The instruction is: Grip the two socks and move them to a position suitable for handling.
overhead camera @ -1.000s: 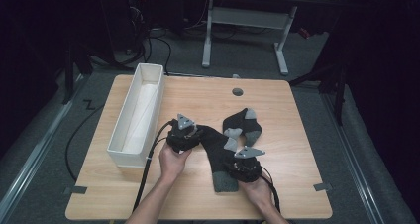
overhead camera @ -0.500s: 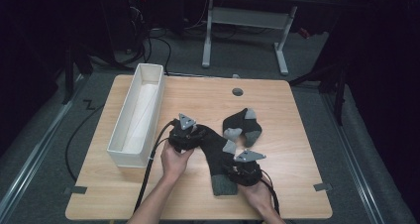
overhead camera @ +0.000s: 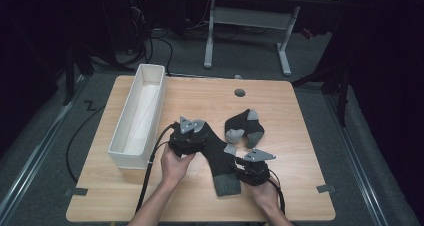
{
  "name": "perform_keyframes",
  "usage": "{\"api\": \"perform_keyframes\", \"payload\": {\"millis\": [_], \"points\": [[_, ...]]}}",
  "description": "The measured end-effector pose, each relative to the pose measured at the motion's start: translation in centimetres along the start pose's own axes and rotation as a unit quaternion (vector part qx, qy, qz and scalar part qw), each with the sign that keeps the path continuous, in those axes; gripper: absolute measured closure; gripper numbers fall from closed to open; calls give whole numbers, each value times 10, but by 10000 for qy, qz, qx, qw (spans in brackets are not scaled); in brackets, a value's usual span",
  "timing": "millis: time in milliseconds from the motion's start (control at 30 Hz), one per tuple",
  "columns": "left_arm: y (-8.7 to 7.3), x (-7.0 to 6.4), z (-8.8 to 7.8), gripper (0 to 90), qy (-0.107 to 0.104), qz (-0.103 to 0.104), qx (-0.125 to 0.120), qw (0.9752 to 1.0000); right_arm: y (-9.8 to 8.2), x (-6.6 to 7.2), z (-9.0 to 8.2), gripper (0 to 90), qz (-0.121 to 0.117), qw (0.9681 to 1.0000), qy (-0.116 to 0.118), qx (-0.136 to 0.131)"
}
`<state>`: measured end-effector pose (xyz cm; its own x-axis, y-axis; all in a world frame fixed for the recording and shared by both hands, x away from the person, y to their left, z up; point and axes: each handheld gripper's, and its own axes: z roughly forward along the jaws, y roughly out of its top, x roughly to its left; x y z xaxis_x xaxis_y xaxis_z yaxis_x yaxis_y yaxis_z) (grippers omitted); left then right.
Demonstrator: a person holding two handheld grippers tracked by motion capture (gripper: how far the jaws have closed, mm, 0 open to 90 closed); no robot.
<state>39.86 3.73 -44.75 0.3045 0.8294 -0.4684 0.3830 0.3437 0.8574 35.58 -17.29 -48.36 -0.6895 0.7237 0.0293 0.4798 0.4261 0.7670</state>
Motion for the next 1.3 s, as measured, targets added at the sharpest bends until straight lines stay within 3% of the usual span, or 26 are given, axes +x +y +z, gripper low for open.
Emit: {"api": "perform_keyframes", "payload": {"millis": [100,267,500,867,1033,1167,1300], "points": [[-22,-6,-7,395,-104,62,289,9995,-3,1,1,699,-74,9999,102,109],[-41,-7,-6,414,-101,86,596,9981,-4,4,5,702,-119,9998,114,146],[-62,-1,11,442,99,142,956,9953,-6,7,9,653,-119,9996,121,231],[-59,8,28,452,234,-44,782,9967,-4,15,16,600,-220,9994,118,250],[-54,10,31,428,366,42,740,9966,-1,17,21,574,-159,9995,103,242],[-52,11,21,412,337,-32,697,9970,3,19,26,553,-185,9995,31,263],[-54,11,1,392,199,78,733,9971,4,19,27,540,-202,9995,-15,254]]}}
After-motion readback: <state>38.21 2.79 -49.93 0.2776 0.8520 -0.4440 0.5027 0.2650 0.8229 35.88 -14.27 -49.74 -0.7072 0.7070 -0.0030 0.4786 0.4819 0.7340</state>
